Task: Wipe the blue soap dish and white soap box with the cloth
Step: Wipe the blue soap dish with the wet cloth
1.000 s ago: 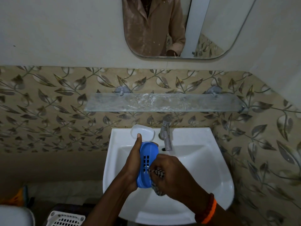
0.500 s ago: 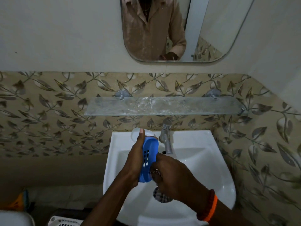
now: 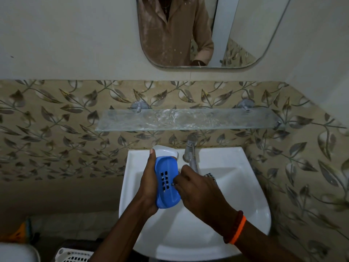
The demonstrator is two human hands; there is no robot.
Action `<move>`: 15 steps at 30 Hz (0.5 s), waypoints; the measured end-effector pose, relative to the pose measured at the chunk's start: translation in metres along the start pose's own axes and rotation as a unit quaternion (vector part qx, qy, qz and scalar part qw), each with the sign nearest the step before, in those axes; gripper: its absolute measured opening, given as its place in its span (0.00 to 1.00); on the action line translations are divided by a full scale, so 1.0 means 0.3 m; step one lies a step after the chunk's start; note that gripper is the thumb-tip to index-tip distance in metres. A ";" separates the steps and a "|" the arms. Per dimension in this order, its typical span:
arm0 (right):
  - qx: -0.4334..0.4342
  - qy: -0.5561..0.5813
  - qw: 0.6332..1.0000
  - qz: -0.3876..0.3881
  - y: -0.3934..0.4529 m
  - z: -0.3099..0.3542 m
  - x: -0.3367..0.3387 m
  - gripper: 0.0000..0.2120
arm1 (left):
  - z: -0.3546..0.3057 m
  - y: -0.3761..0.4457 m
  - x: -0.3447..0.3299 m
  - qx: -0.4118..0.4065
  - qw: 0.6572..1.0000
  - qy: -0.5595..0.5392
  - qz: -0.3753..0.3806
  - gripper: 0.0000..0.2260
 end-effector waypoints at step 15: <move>-0.006 0.072 0.997 0.024 0.017 -0.003 0.000 0.09 | 0.072 0.018 0.021 0.045 0.998 -0.040 0.022 0.35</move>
Point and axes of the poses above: each hand's wrist, its own y-axis towards the middle knuckle, its own x-axis out of the back of the hand, z = x × y, the point moved 9 cm from there along y, towards the middle knuckle, and after that the axes turned 5 degrees about -x, right-handed, at the moved point
